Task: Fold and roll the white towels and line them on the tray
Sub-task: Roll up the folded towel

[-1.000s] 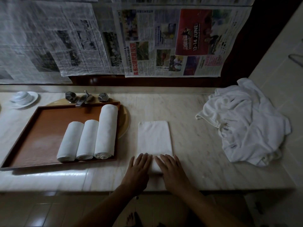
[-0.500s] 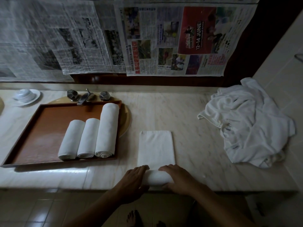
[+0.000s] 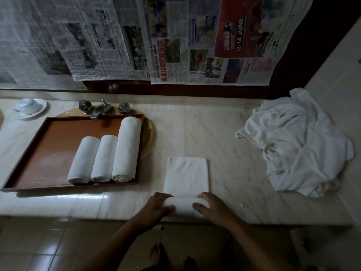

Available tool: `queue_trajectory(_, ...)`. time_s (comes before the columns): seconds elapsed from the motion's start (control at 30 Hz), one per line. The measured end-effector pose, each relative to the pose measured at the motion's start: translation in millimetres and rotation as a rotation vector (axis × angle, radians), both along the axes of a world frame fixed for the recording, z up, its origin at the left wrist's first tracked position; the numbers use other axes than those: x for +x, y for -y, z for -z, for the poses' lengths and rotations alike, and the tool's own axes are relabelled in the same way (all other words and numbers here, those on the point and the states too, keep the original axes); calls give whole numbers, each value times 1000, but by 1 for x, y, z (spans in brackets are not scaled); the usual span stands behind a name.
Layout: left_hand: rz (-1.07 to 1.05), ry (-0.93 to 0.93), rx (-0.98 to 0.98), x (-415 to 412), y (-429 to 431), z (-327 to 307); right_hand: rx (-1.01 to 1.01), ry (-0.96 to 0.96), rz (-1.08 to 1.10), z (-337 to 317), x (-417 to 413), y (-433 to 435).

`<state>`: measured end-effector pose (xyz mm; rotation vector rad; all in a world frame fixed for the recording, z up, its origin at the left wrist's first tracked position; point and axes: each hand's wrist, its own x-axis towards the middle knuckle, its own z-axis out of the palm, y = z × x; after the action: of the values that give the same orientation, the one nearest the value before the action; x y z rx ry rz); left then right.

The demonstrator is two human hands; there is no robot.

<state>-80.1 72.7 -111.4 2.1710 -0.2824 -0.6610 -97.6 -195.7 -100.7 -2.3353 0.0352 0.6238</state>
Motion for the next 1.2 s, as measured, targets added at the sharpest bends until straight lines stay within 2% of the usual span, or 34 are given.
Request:
queue_trajectory(0.13,-64,-50,20,9,9,-5,-25,105,112,2,0,-7)
queue_trajectory(0.2,-113,-60,17,12,13,-6,-102,237,116,-2,-3,-14)
queue_trajectory(0.3,-156,-43,34,15,15,-8,-278,542,-5,-5,-14,-30)
queue_trajectory(0.47,-253,-16,81,22,22,-12,-438,735,-86,9,-41,-51)
queue_trajectory(0.53,-294,6,104,20,26,-12,-479,727,-126,22,-48,-50)
queue_trajectory(0.6,-291,132,193,15,29,-11,-496,687,-170,29,-51,-46)
queue_trajectory(0.7,-159,466,361,3,32,-8,-527,649,-199,32,-45,-43)
queue_trajectory(0.8,76,662,403,-11,39,1,-518,641,-228,36,-35,-39)
queue_trajectory(0.9,221,654,476,-11,38,19,-515,587,-265,35,-22,-35)
queue_trajectory(1.07,318,536,532,22,34,12,-524,475,-295,20,4,-31)
queue_trajectory(1.2,348,496,495,39,32,3,-505,416,-342,3,18,-25)
